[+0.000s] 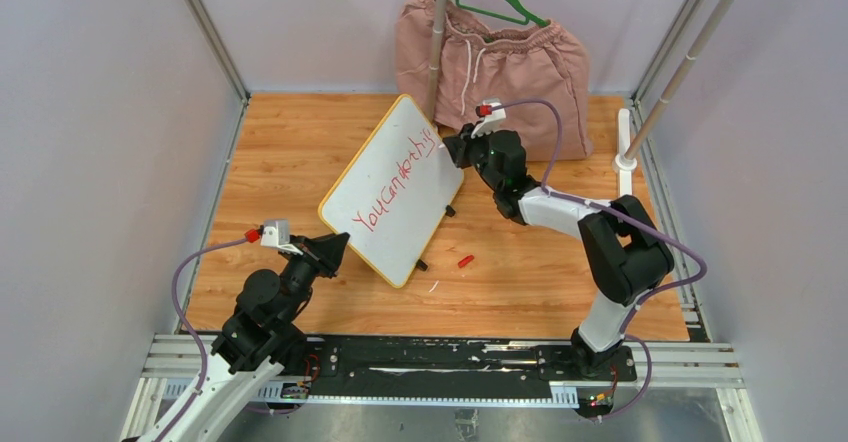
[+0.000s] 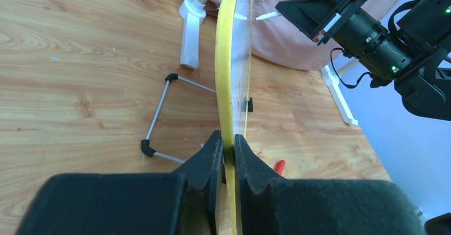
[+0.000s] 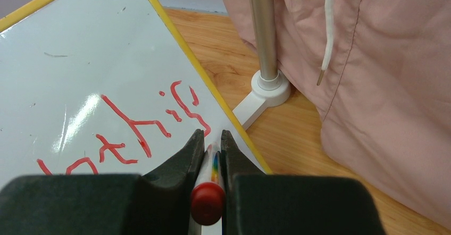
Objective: Write a sentence on the whiteboard
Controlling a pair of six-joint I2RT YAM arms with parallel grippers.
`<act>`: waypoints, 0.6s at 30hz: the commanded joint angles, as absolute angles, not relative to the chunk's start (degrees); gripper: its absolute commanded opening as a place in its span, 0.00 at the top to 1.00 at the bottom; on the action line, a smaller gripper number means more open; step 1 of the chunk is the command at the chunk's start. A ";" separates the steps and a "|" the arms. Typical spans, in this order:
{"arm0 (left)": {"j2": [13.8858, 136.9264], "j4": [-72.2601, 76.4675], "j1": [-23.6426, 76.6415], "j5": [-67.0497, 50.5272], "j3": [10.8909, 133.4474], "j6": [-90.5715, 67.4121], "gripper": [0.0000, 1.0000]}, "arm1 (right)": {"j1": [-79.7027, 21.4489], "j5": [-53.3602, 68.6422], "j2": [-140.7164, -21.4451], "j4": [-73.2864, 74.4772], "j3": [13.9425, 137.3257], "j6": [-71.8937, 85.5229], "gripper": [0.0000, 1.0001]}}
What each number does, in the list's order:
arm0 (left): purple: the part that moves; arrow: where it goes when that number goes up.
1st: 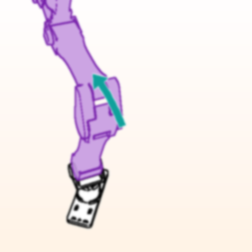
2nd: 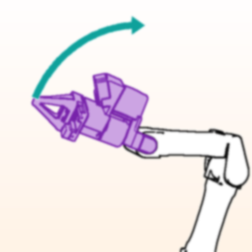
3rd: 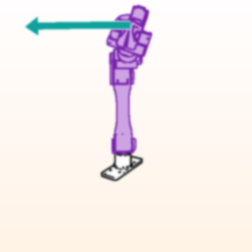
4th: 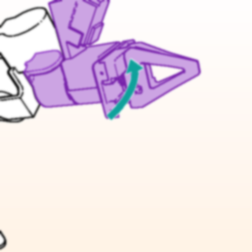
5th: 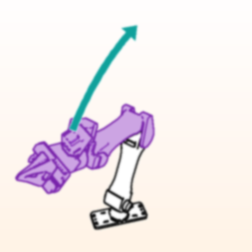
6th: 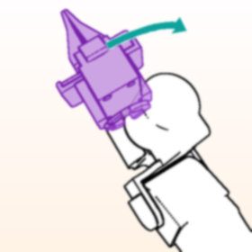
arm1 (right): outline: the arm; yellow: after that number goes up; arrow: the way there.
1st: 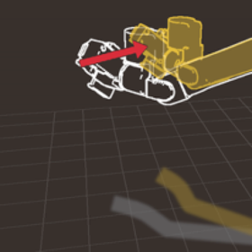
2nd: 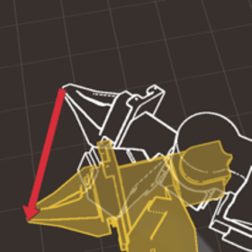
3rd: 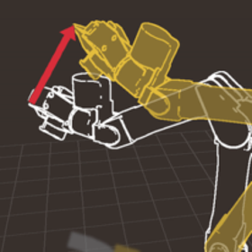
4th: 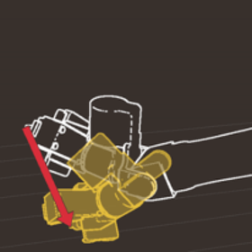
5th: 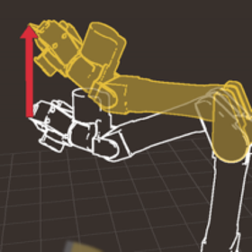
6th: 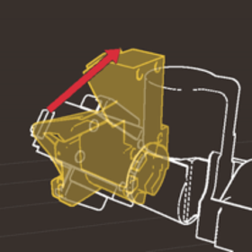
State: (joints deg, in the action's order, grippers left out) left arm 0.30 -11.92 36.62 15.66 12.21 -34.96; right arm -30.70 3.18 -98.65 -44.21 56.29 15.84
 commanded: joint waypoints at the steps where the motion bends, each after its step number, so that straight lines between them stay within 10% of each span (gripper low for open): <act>1: -3.50 -14.61 36.74 15.21 12.86 -31.56 1.00 | -30.01 3.52 -100.11 -47.25 57.36 16.95 1.00; 18: -3.60 -14.34 36.76 14.59 12.92 -31.22 1.00 | -30.32 6.47 -101.86 -45.88 58.86 17.50 1.00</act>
